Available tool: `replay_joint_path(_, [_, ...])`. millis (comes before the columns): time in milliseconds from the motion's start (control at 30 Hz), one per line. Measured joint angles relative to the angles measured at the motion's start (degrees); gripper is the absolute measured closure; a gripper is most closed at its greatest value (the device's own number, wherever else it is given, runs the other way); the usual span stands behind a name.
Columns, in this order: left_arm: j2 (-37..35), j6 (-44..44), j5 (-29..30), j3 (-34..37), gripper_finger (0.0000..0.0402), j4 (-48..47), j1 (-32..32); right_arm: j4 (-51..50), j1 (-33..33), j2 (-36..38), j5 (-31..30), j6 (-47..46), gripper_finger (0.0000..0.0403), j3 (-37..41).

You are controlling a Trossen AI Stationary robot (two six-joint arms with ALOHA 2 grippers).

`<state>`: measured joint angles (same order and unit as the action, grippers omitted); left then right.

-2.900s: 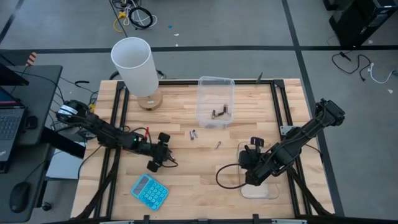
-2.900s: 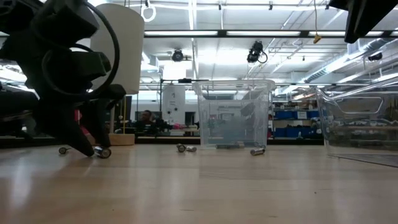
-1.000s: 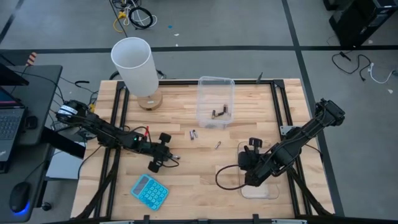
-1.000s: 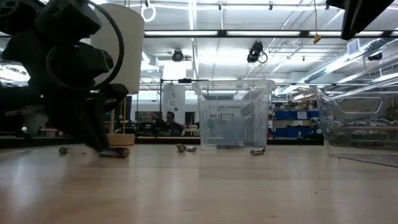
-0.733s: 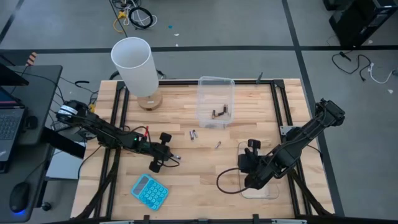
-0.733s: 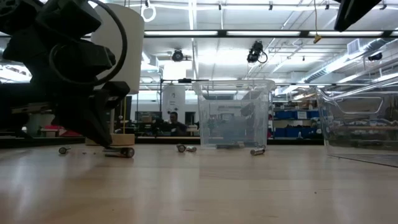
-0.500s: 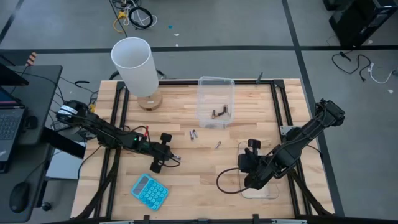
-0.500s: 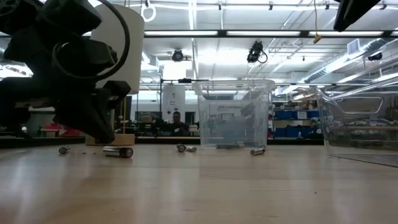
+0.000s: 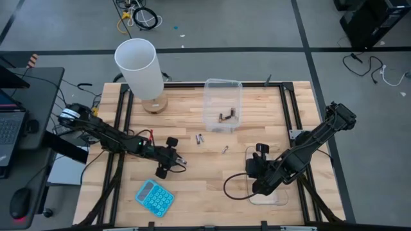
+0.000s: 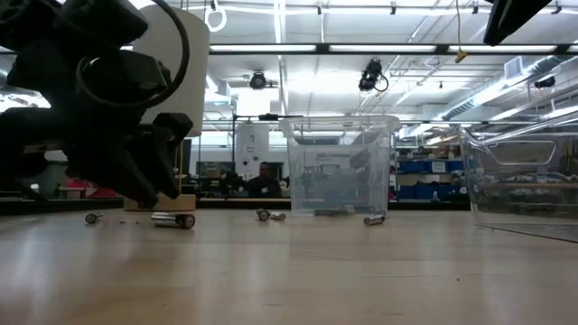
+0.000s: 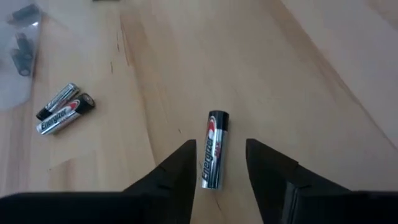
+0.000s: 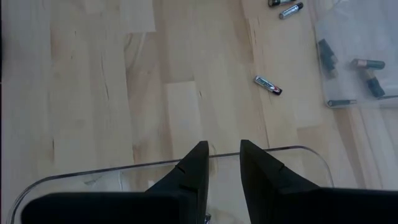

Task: Sort batteries
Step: Put the silver battery into the bottom transparent bin

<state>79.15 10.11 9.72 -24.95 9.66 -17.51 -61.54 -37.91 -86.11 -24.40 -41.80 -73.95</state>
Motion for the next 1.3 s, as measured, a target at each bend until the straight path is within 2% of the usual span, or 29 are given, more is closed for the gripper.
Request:
replay_joint_path(367, [6.20,-0.24,-0.81,2.24,0.0261,11.21,0.27,0.24,0.00,0.00,0.00,0.00,0.0325,0.00])
replay_joint_path(600, [9.69,-2.82,-0.57,6.87,0.0261,22.86,0.27,0.34,0.00,0.00,-0.02,0.27,0.0325,0.00])
replay_joint_path(867, [10.98,-5.42,-0.42,10.23,0.0265,28.28,0.27,1.55,0.28,0.00,-0.06,1.65,0.0325,0.00])
replay_joint_path(1000, [11.06,-5.86,-0.41,11.12,0.0295,28.95,0.25,2.59,0.28,0.00,-0.66,2.46,0.0325,0.00])
replay_joint_path(1167, [11.11,-5.82,-0.23,11.43,0.0367,29.34,0.25,2.81,0.27,0.00,-1.24,2.60,0.0325,0.00])
replay_joint_path(1300, [11.20,-6.55,-0.03,11.51,0.0368,30.92,0.23,2.83,0.27,0.00,-1.58,2.83,0.0325,0.00])
